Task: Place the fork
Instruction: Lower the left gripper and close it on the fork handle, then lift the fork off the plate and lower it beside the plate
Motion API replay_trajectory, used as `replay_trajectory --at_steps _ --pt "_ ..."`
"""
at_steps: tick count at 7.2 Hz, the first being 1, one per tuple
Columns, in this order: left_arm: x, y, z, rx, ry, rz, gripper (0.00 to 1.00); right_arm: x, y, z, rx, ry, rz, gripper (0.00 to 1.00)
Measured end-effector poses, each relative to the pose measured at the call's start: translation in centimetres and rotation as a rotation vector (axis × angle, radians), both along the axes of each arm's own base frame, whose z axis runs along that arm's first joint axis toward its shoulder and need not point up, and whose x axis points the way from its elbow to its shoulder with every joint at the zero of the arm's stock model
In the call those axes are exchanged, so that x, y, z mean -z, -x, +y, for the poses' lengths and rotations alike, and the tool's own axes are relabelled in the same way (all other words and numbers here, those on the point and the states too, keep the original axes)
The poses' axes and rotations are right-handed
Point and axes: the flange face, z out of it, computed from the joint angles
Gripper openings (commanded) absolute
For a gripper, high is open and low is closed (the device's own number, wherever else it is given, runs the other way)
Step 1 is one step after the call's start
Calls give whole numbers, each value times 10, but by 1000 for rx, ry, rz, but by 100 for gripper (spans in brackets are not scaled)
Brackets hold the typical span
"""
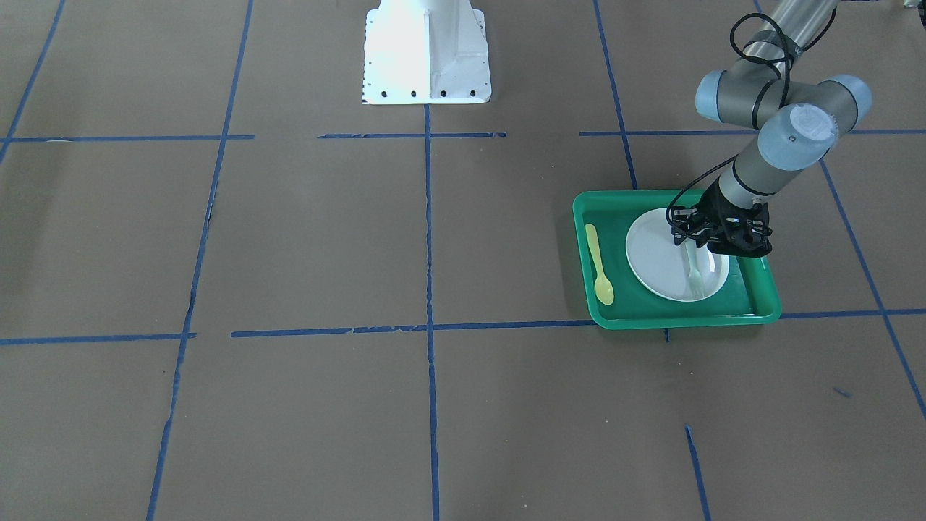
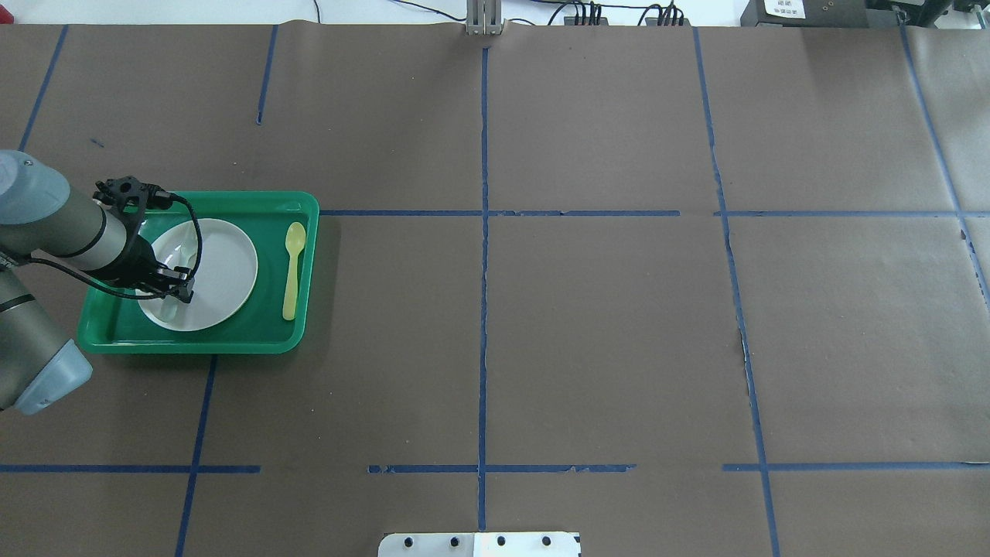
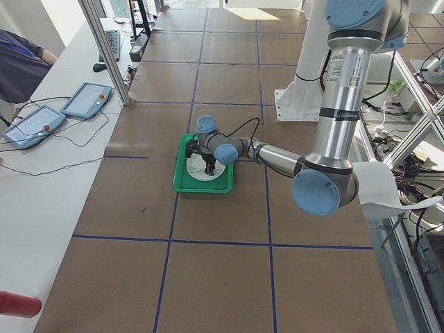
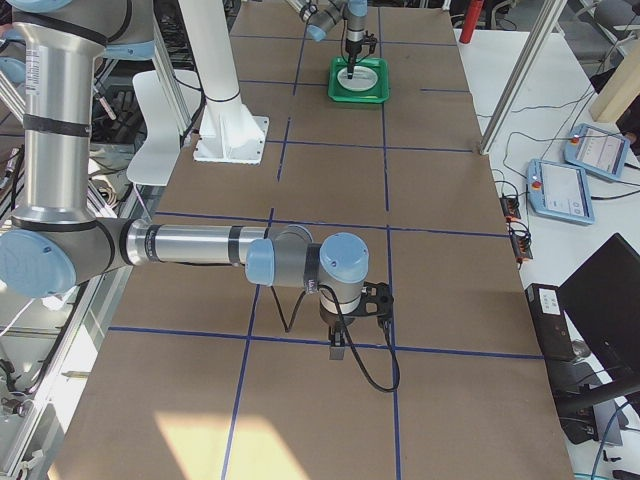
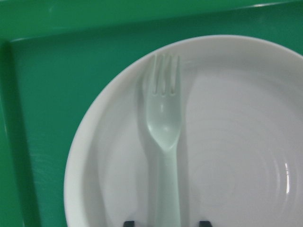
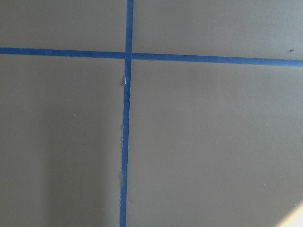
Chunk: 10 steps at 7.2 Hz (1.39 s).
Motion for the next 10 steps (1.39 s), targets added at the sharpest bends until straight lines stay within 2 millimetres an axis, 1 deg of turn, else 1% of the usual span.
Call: replay_trajectory --at_steps 2,4,5,7,8,9,10 --pt "8 -2 3 -24 16 31 0 0 0 0 0 0 0 100" --pt "17 0 4 -29 15 50 0 0 0 0 0 0 0 100" --pt "22 8 -1 -12 12 58 0 0 0 0 0 0 0 100" --pt "27 40 -21 79 33 67 0 0 0 0 0 0 0 100" --pt "23 54 -27 112 46 63 0 0 0 0 0 0 0 100" --pt "12 65 -29 132 62 51 0 0 0 0 0 0 0 100" --pt "-2 72 -26 135 76 35 0 0 0 0 0 0 0 100"
